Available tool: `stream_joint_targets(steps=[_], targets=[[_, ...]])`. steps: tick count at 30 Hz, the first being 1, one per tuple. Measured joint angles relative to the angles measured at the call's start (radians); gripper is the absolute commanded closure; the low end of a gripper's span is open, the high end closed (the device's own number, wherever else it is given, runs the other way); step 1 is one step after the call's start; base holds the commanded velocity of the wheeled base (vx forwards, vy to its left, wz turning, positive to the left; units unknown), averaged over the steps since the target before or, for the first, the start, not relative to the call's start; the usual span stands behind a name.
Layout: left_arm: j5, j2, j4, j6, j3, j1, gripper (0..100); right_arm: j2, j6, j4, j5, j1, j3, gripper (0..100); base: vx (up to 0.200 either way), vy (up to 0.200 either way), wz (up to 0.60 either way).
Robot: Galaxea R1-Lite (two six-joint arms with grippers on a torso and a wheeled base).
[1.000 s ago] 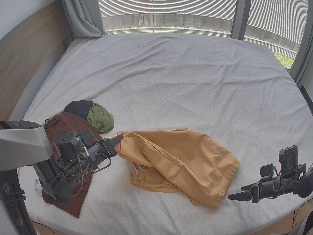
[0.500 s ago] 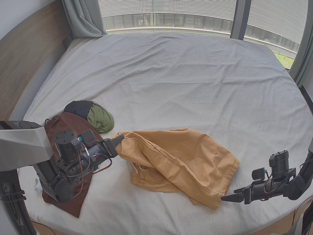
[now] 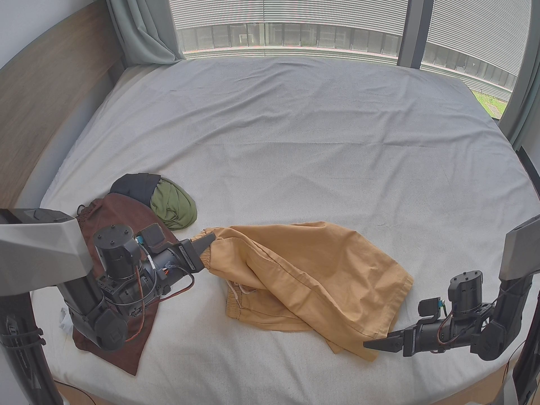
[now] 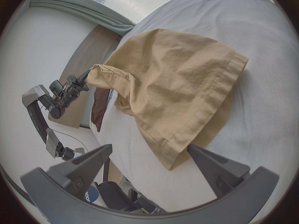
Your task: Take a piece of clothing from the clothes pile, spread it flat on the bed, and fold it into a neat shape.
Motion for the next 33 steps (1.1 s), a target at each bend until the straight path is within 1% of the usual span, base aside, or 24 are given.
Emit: stream_joint_targets(steps=[9, 11, 14, 15, 22, 28, 33], targets=[[0.000, -0.001, 0.000, 0.000, -0.002, 0.003, 100, 0.138, 0.022, -0.281, -0.011, 0.037, 0.048, 0, 0.000, 0.000, 0.00], [0.000, -0.001, 0.000, 0.000, -0.003, 0.003, 100, 0.161, 0.032, -0.307, -0.012, 0.045, 0.057, 0, 0.000, 0.000, 0.00], [0.000, -0.002, 0.000, 0.000, -0.003, 0.003, 100, 0.186, 0.046, -0.305, -0.012, 0.060, 0.068, 0, 0.000, 0.000, 0.00], [0.000, -0.002, 0.000, 0.000, -0.003, 0.003, 100, 0.188, 0.047, -0.306, -0.012, 0.062, 0.068, 100, 0.000, 0.000, 0.00], [0.000, -0.001, 0.000, 0.000, -0.007, 0.005, 100, 0.180, 0.041, -0.306, -0.007, 0.063, 0.067, 100, 0.000, 0.000, 0.00], [0.000, 0.001, 0.000, 0.000, -0.007, 0.006, 100, 0.119, 0.041, -0.305, -0.009, 0.055, 0.064, 100, 0.000, 0.000, 0.00], [0.000, 0.002, 0.000, -0.002, -0.008, 0.010, 100, 0.049, 0.055, -0.304, -0.007, 0.018, 0.052, 100, 0.000, 0.000, 0.00]])
